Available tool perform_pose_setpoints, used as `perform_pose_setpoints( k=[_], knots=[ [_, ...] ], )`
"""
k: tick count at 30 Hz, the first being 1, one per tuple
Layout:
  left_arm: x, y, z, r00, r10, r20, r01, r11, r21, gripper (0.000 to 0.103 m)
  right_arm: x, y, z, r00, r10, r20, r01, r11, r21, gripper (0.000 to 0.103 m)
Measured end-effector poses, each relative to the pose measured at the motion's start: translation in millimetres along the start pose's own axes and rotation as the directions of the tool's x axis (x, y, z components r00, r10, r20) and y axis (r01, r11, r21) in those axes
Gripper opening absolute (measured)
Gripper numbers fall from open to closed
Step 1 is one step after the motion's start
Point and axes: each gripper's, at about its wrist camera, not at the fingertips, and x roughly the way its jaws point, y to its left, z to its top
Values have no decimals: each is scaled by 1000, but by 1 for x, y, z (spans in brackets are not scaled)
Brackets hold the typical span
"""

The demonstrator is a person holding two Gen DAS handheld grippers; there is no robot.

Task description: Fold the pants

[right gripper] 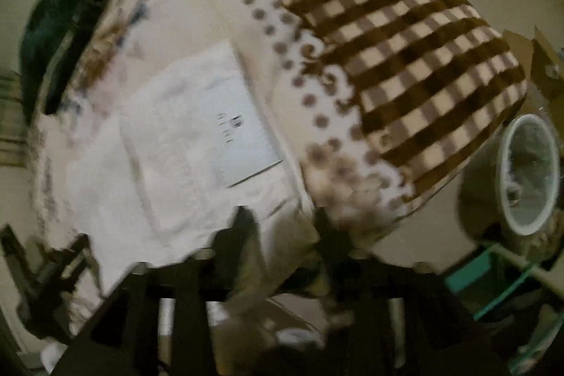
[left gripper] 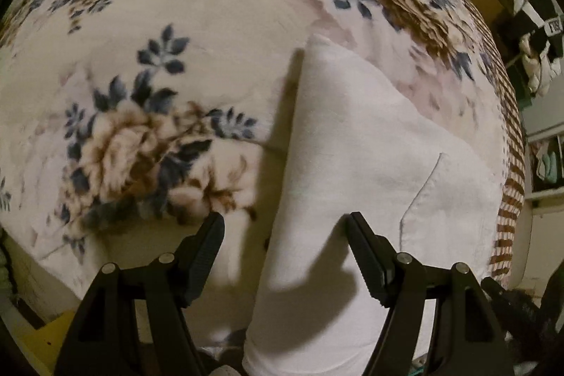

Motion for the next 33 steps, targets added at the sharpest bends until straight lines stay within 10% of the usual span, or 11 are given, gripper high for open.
perform_pose_setpoints(
  k=[3,10,26,33],
  knots=[
    [-4,-2,8,1000,-17,11,17,1000,21,70,-11,-5,14,995,92,39,-93,996,11,71],
    [16,4,29,992,-128,-15,128,991,-33,70,38,9,66,955,286,-83,-288,957,-12,76],
    [28,0,36,987,-160,-15,160,987,8,69,69,19,91,942,285,-176,-291,957,-7,75],
    [26,-5,33,983,-185,18,184,983,25,48,52,41,81,974,193,-123,-208,971,-122,14]
  ],
)
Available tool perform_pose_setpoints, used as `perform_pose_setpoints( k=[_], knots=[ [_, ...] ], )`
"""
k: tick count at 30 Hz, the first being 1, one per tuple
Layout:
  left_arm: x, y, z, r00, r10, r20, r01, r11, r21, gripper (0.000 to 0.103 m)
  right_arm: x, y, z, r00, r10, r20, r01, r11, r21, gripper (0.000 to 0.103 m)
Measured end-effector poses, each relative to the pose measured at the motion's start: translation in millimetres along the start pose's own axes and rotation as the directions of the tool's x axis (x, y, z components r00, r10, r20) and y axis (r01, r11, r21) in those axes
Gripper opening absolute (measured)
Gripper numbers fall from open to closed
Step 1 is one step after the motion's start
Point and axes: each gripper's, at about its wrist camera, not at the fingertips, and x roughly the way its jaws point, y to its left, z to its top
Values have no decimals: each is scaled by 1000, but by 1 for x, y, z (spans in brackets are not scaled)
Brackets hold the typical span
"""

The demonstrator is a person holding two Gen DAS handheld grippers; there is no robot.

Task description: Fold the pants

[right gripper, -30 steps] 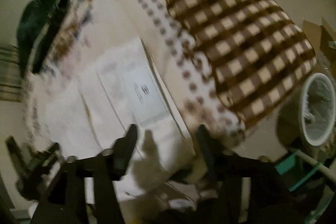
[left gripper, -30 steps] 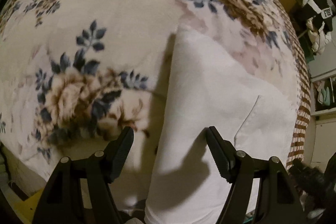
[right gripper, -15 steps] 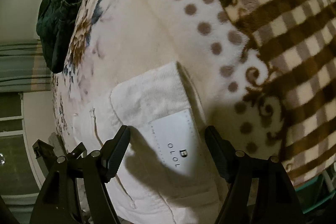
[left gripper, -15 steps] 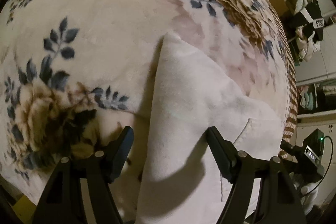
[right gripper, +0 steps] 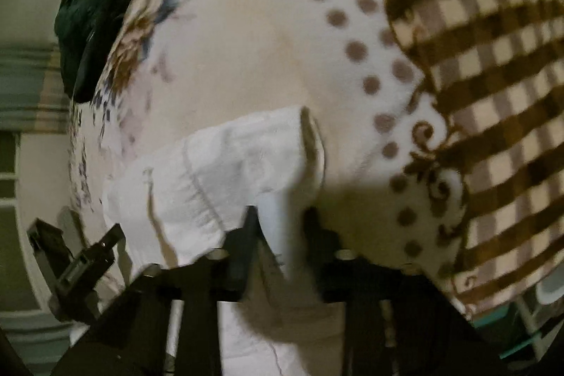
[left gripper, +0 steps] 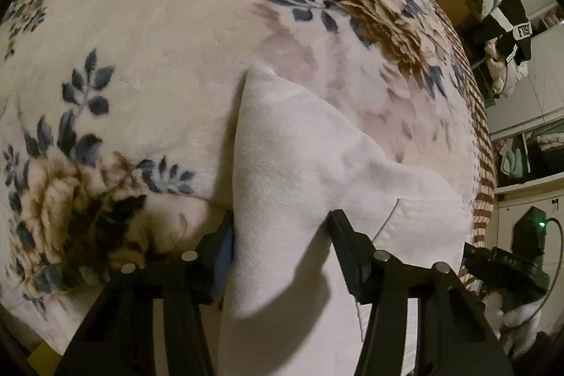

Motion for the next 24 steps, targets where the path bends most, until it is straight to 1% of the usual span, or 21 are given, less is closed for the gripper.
perform_pose_setpoints(
  k=[3,4,6,8,10,11,12,13,14,15,16,17,19,21,23,24],
  knots=[
    [2,6,1,1000,-24,-6,24,999,-22,47,-19,9,-3,998,-35,57,36,999,-18,12],
    [4,8,2,999,-33,-12,32,999,-29,48,-21,8,-3,998,-28,57,29,1000,-8,12],
    [5,10,3,999,-47,-25,46,998,-37,48,-17,6,-3,998,-47,50,48,999,-4,12],
    [2,7,4,999,-37,-37,35,999,-35,50,-7,9,-2,998,-60,20,61,998,-25,14],
    [-5,8,2,998,-46,-38,44,997,-59,50,-6,7,-1,999,-48,-4,48,999,-14,25],
    [-12,10,-2,997,-63,-37,60,995,-81,51,-9,2,-2,1000,-21,-22,21,1000,10,46],
    [-15,12,-4,997,-70,-42,66,993,-96,52,-12,-3,-5,1000,7,-29,-6,999,32,64],
    [-17,14,-8,995,-85,-53,79,991,-113,63,-18,-8,-11,999,25,-22,-24,998,53,67],
    [-20,18,-13,992,-107,-61,98,986,-135,79,-24,-13,-18,999,32,-12,-31,997,71,67],
    [-23,21,-20,991,-118,-58,108,982,-156,84,-31,-18,-28,1000,27,-5,-27,996,89,69],
    [-25,24,-27,991,-124,-54,113,978,-174,86,-36,-26,-40,1000,20,2,-20,993,115,69],
    [-24,26,-32,990,-131,-57,119,975,-186,86,-39,-34,-53,999,37,4,-37,988,147,69],
    [-15,30,-43,989,-122,-88,102,973,-209,86,-37,-49,-79,995,103,-9,-99,970,223,69],
    [-2,34,-51,985,-122,-120,93,969,-227,86,-27,-60,-102,990,139,-25,-126,948,291,69],
    [7,37,-57,982,-140,-124,108,966,-237,87,-9,-66,-120,977,212,-29,-188,915,356,69],
    [8,37,-58,983,-145,-115,115,965,-237,88,1,-67,-126,964,266,-8,-244,895,375,69]
  ],
)
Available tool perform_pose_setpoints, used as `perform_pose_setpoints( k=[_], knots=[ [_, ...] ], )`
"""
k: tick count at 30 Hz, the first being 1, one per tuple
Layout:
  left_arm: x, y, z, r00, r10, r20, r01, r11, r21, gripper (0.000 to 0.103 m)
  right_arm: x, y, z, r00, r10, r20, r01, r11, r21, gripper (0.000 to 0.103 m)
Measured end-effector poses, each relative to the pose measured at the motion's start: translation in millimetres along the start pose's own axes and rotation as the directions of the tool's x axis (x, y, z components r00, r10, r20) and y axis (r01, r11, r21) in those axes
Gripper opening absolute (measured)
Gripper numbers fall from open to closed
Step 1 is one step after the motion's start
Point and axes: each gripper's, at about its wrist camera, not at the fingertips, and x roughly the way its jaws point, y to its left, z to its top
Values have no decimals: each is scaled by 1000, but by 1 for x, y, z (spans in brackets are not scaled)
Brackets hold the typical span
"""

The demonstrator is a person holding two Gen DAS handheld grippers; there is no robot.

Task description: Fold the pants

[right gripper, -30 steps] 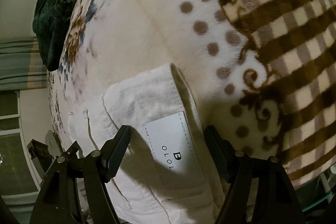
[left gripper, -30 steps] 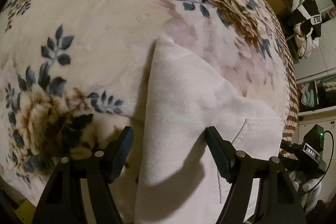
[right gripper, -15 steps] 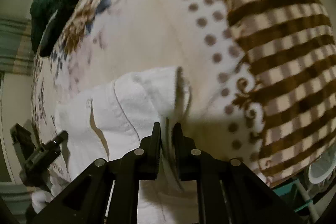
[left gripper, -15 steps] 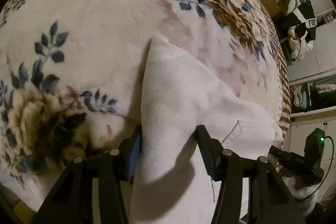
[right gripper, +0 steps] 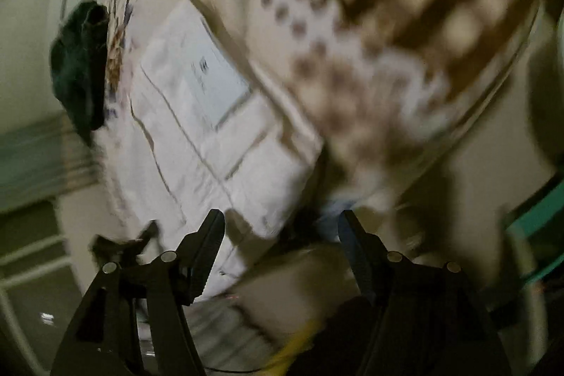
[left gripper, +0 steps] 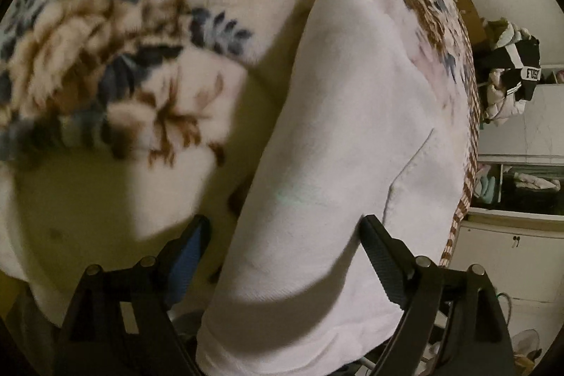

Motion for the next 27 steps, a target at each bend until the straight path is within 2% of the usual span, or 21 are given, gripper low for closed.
perform_pose_setpoints(
  k=[7,10,11,13,15,17,19,20,21,22,24,26,27],
  knots=[
    [3,-1,7,1000,-14,-12,14,999,29,88,36,20,-1,980,183,75,-182,983,-21,71],
    [2,3,7,999,-28,-18,28,999,29,88,28,38,1,944,317,88,-316,948,-33,71],
    [3,3,7,999,-31,-18,32,999,30,88,26,44,0,947,310,87,-306,950,-59,71],
    [3,4,6,999,-37,-17,38,999,33,89,31,50,2,971,228,79,-218,969,-115,71],
    [3,5,5,999,-43,-8,43,998,42,89,48,40,5,984,175,37,-171,980,-102,71],
    [2,6,4,999,-52,2,51,998,47,89,55,37,4,977,211,40,-207,974,-94,71],
    [1,5,3,997,-80,19,79,996,47,89,57,43,2,977,206,55,-199,974,-110,68],
    [-2,4,3,993,-108,38,106,993,45,80,57,46,-1,977,202,67,-193,974,-115,57],
    [-4,3,2,988,-143,50,141,989,47,62,57,46,-3,978,196,76,-187,976,-114,47],
    [-5,-1,1,990,-135,51,132,990,56,44,56,47,-4,978,194,82,-184,976,-115,43],
    [-9,-7,-2,990,-127,61,123,990,71,35,50,57,-9,981,167,101,-153,979,-134,34],
    [-19,-12,-5,989,-131,74,126,990,69,25,43,66,-12,982,151,112,-135,980,-144,31],
    [-26,-15,-6,988,-132,81,127,989,71,23,33,69,-12,983,138,119,-119,981,-154,29]
  ],
)
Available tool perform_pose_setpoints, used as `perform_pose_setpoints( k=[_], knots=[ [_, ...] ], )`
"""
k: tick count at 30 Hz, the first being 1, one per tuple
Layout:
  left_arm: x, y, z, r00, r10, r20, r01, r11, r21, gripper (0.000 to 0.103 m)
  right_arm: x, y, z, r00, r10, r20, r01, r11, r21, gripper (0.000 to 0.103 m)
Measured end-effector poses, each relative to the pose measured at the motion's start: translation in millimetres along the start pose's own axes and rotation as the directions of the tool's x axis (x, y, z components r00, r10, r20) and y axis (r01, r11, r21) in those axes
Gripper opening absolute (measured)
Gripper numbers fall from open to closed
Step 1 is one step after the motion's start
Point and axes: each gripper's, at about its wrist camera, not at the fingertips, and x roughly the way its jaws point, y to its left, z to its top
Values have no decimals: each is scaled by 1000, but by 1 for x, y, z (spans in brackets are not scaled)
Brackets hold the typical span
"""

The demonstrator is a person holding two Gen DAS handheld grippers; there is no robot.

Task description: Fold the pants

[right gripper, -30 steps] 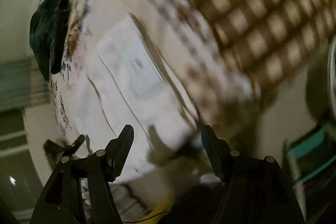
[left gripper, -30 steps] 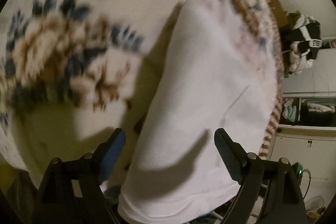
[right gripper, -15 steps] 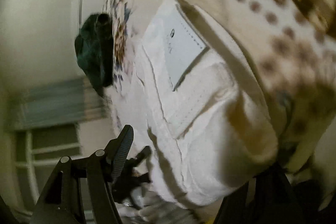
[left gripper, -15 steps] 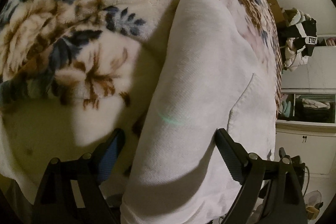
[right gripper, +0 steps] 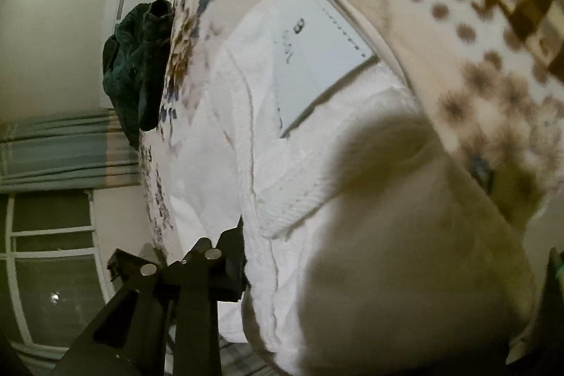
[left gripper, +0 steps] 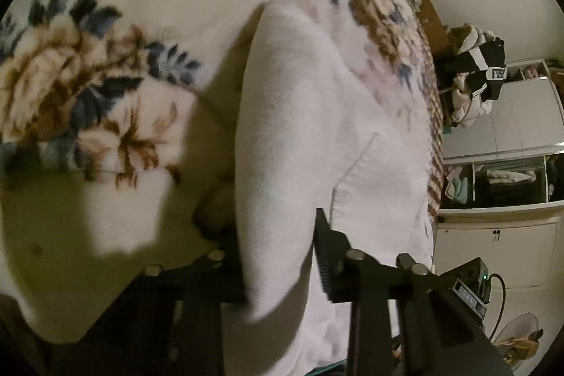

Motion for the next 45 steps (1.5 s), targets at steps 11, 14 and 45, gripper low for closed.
perform_pose_setpoints(
  k=[11,14,45],
  knots=[
    [-83,-52,13,998,-10,67,14,999,-53,21,-59,98,7,1000,4,-3,-4,990,-142,26],
    [-107,-73,31,995,-17,99,21,999,-49,21,-71,130,14,1000,23,1,-22,984,-174,26],
    [11,13,519,985,-56,161,65,997,-47,25,284,393,319,990,47,136,-5,955,-295,32]
  ],
)
